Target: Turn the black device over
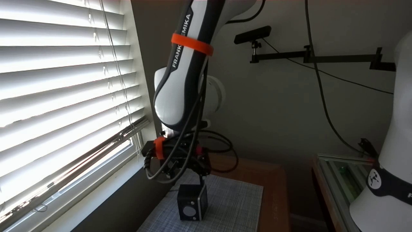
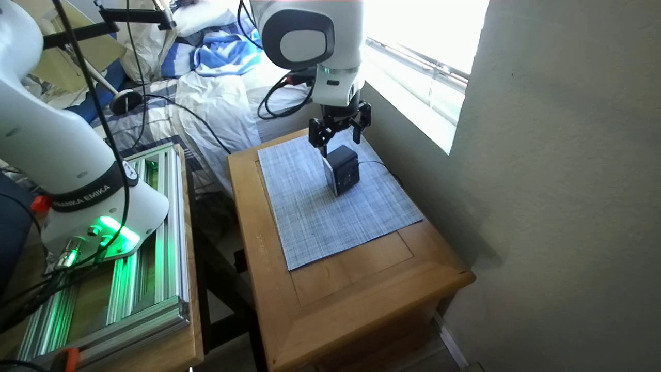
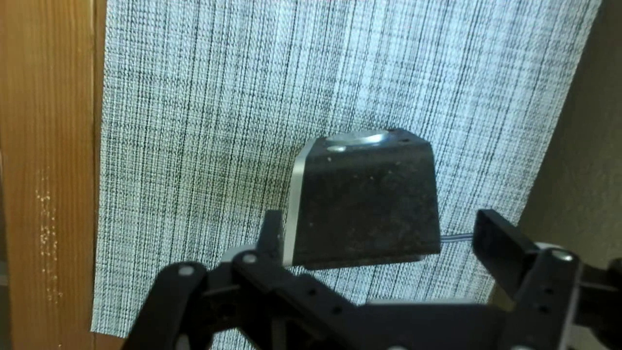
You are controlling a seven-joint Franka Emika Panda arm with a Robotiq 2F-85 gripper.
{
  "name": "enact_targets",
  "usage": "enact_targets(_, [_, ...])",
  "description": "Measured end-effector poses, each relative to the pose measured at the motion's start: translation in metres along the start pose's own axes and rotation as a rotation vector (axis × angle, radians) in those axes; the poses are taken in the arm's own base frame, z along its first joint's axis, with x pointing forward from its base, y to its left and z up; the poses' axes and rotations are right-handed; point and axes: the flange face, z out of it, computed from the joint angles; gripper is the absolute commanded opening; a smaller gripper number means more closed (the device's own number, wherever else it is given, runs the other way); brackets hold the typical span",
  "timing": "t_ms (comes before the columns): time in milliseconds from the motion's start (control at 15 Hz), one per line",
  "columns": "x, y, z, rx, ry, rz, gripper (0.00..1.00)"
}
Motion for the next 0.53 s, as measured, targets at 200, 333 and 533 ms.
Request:
enact_targets(200, [0.017,0.007,0.000,-0.011,-0.099,-0.016,1.00])
enact_targets(333, [0.025,0.010,0.001,-0.018,-0.132,-0.024,1.00])
enact_targets(533, [0.034,0.014,0.001,-0.018,-0.171,-0.039,1.00])
